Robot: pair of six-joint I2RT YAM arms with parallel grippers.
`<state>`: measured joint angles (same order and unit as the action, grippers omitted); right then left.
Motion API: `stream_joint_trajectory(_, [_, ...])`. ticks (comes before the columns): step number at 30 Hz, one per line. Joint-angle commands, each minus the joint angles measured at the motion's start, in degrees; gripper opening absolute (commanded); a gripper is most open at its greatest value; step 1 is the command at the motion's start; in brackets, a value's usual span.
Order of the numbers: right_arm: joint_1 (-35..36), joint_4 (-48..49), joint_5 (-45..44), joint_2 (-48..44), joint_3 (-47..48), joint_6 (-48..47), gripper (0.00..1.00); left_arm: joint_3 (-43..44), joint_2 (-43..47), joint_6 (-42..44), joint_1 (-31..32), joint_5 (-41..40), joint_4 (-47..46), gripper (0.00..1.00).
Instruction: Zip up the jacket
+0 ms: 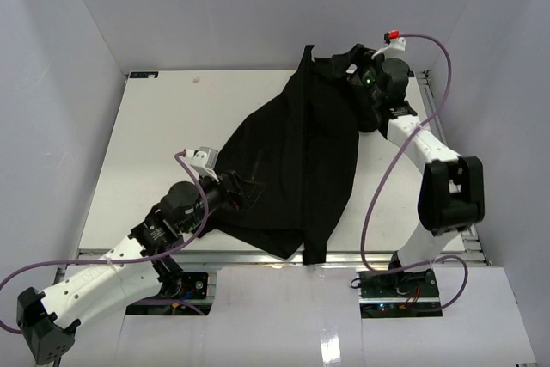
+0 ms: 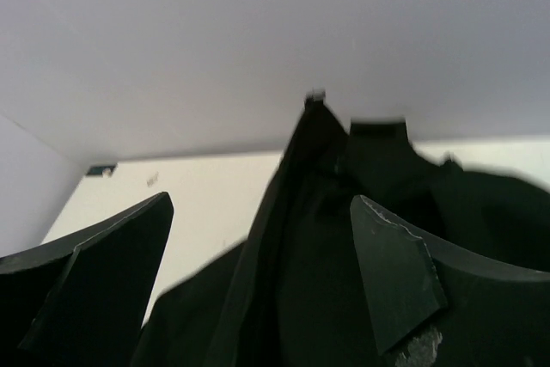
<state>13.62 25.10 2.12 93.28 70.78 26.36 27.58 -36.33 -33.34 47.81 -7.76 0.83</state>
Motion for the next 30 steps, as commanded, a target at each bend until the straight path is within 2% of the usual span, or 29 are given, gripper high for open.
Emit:
stream_joint_trajectory(1, [7.04,-19.14,-8.39,-12.91,-8.63,-0.83,0.9,-3.35,1.45,5.33,-0.05,-2.95,-6.35,0.98])
stream_joint_trajectory(5, [14.19,-24.65,-11.84,-24.11,-17.81,-1.3,0.9,-5.89,3.88,7.26,0.09,-2.38,-8.38,0.98])
stream_joint_trajectory(7, [16.21,-26.7,-11.51,-30.05,-21.59,-0.8,0.9,-7.04,6.07,8.12,0.09,-5.25,-7.91,0.98])
stream_joint_trajectory(11, [17.78,-28.91,-9.14,-37.17,-29.18,-0.04,0.9,-8.97,9.76,8.97,0.16,-6.77,-8.7,0.98])
stream_joint_trajectory(17, [18.79,-30.28,-10.83,-50.12,-36.99,-1.52,0.9,-11.39,14.14,9.84,0.26,-6.1,-10.32,0.98])
stream_joint_trajectory(30, [18.72,-29.29,-11.21,-54.44,-38.26,-2.68,0.9,-11.85,14.42,9.81,0.32,-4.72,-10.82,0.98])
